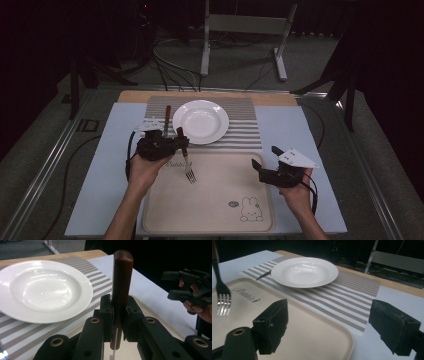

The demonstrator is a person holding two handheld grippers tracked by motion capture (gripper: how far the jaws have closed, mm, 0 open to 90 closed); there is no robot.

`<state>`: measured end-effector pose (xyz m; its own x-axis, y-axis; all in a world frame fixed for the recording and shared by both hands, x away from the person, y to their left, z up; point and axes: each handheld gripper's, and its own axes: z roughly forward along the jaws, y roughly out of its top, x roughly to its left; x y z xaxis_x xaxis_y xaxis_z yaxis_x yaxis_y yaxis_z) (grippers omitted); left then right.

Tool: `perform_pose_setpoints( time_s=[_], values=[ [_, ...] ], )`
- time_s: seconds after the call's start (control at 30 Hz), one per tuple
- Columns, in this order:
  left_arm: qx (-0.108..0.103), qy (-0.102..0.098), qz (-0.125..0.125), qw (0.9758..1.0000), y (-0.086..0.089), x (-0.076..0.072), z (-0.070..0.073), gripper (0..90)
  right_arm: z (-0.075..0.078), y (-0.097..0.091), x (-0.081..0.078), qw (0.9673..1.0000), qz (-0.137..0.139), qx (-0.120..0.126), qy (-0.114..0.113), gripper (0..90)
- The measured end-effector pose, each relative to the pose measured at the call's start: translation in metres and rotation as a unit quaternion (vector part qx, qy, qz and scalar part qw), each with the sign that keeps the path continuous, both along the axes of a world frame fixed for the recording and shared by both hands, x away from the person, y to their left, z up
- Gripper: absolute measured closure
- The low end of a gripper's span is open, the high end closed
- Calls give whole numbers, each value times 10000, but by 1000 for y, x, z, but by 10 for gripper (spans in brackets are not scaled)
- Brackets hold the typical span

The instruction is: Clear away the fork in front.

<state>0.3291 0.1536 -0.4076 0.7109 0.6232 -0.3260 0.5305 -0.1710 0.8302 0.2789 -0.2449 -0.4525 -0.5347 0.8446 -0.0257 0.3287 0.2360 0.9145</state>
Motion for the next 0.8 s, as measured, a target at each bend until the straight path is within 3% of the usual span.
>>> perform_pose_setpoints(
  time_s=[0.5, 0.8],
  values=[
    [207, 146, -21, 9997, 33, -17, 1, 801, -1, -1, -1, 10000, 7, -45, 16, 157],
    [270, 387, -87, 9988, 49, -26, -4, 802, -1, -6, -2, 10000, -50, -62, 14, 157]
  ],
)
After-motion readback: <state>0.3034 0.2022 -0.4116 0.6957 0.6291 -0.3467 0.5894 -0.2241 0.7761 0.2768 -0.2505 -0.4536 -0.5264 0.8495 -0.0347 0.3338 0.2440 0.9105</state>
